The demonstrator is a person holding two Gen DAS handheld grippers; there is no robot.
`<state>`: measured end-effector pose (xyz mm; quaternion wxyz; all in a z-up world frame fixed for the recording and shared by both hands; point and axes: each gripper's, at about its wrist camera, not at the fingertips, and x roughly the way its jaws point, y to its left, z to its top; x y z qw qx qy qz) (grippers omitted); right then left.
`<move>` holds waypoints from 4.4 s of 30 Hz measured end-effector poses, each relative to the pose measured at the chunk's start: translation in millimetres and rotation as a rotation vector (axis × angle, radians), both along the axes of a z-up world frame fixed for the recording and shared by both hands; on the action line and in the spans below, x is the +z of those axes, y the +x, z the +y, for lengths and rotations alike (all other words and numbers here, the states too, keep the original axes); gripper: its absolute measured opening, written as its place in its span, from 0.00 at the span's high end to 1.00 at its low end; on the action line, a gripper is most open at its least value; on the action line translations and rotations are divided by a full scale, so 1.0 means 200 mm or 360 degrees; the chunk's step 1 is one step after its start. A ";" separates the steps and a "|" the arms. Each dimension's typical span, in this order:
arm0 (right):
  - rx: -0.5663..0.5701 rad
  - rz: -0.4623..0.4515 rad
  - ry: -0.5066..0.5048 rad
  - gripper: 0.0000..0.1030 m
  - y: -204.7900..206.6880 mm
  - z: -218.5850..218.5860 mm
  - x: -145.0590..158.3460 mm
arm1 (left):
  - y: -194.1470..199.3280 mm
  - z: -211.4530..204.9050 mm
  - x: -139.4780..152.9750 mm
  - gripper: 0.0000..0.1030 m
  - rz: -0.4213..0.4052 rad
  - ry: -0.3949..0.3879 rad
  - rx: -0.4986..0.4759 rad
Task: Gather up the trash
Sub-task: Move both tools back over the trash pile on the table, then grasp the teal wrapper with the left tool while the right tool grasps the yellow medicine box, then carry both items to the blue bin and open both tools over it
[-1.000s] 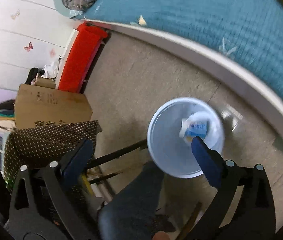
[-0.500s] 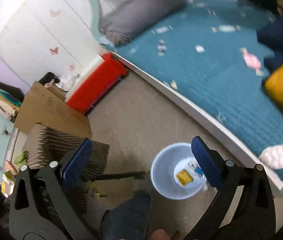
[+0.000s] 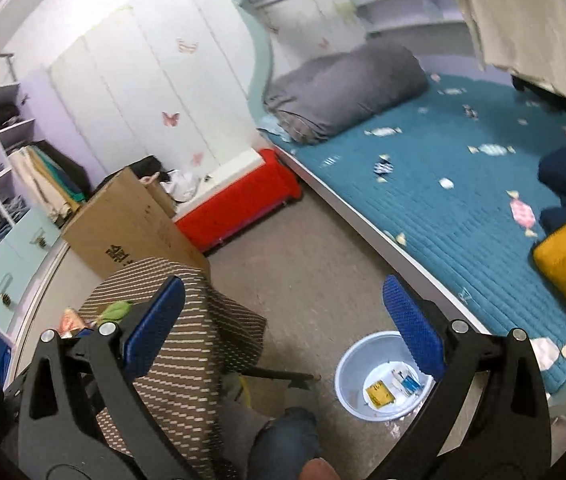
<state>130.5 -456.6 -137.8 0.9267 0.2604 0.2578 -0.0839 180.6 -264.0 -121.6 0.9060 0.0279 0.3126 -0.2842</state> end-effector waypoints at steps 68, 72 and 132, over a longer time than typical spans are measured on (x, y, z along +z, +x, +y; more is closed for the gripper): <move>0.1395 0.0203 -0.0594 0.06 0.72 1.77 -0.14 | 0.28 1.94 -0.48 0.61 0.0373 0.0262 0.0836; 0.1432 0.0225 -0.0633 0.06 0.77 1.76 -0.16 | 0.27 1.91 -0.46 0.45 0.0337 0.0289 0.0846; 0.0451 -0.0178 -0.0098 0.09 0.21 0.05 0.09 | 0.30 0.41 0.08 0.79 0.0132 -0.0297 0.0107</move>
